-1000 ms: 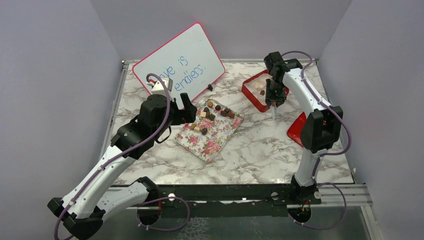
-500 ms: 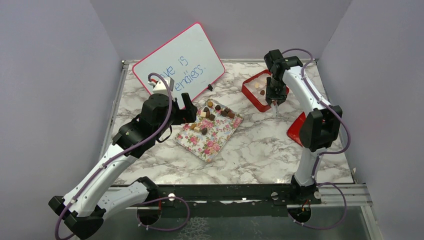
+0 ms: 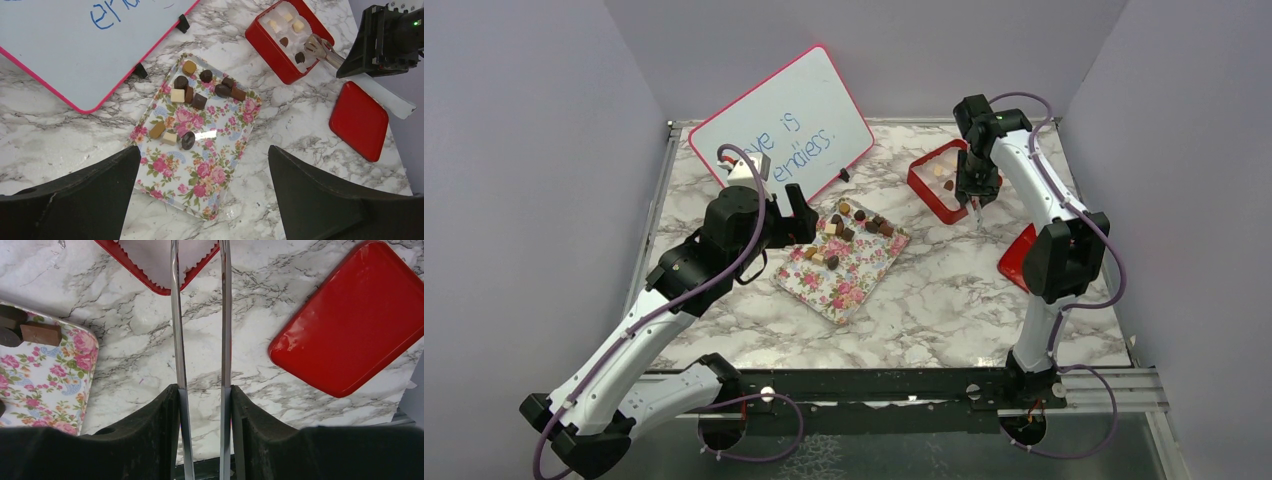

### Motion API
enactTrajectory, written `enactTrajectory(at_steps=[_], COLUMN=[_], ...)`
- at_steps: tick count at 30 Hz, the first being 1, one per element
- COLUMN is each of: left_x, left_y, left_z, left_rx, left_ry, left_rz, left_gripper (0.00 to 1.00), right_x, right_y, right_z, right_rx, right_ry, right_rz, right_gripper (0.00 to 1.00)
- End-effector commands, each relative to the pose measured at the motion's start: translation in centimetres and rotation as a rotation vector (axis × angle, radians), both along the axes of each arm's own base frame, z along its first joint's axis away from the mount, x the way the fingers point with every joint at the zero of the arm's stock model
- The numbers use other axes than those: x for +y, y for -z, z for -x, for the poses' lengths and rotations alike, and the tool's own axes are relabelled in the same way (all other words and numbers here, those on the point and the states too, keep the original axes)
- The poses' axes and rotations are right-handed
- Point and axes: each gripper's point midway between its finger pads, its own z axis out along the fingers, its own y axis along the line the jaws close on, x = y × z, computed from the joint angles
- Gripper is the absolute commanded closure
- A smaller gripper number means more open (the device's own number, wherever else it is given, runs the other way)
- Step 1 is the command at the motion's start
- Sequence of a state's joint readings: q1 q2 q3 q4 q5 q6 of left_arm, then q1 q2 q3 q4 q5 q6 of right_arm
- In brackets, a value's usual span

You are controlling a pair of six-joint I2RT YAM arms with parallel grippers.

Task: Pack the chocolate

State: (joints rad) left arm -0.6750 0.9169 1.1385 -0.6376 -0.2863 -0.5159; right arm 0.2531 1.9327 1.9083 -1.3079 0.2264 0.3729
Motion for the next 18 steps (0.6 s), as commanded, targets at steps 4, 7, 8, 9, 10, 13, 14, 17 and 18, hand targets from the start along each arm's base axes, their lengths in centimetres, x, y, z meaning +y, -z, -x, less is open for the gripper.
enactTrajectory(at_steps=[4, 7, 8, 9, 10, 13, 14, 17, 18], left_x=[0.9, 0.9, 0.9, 0.8, 0.8, 0.9, 0.9, 1.1, 1.2], left_y=[-1.7, -1.2, -1.1, -0.9, -0.7, -0.1, 0.1, 0.6, 0.7], left_z=[0.1, 0.0, 0.0, 0.0, -0.1, 0.0, 0.0, 0.0, 0.0], left_rx=[-0.044, -0.036, -0.032, -0.029, -0.023, -0.008, -0.004, 0.009, 0.013], left_ry=[-0.031, -0.032, -0.03, -0.029, -0.03, -0.035, -0.037, -0.052, -0.057], left_rz=[0.013, 0.003, 0.0, -0.002, -0.005, -0.01, -0.012, -0.015, -0.016], left_gripper=[0.01, 0.01, 0.01, 0.01, 0.01, 0.01, 0.01, 0.01, 0.01], right_x=[-0.1, 0.2, 0.2, 0.4, 0.6, 1.3, 1.5, 2.4, 2.6], right_y=[-1.8, -3.0, -3.4, -3.7, -4.1, -5.3, -5.7, -6.8, -7.2], right_z=[-0.4, -0.6, -0.5, -0.5, -0.3, 0.2, 0.4, 1.4, 1.9], right_rx=[-0.022, -0.05, -0.057, -0.061, -0.065, -0.088, -0.099, -0.116, -0.121], right_ry=[-0.009, -0.029, -0.033, -0.038, -0.045, -0.068, -0.08, -0.132, -0.149], right_rz=[-0.006, -0.025, -0.032, -0.042, -0.054, -0.098, -0.111, -0.131, -0.136], right_gripper=[0.58, 0.58, 0.58, 0.58, 0.58, 0.59, 0.59, 0.59, 0.59])
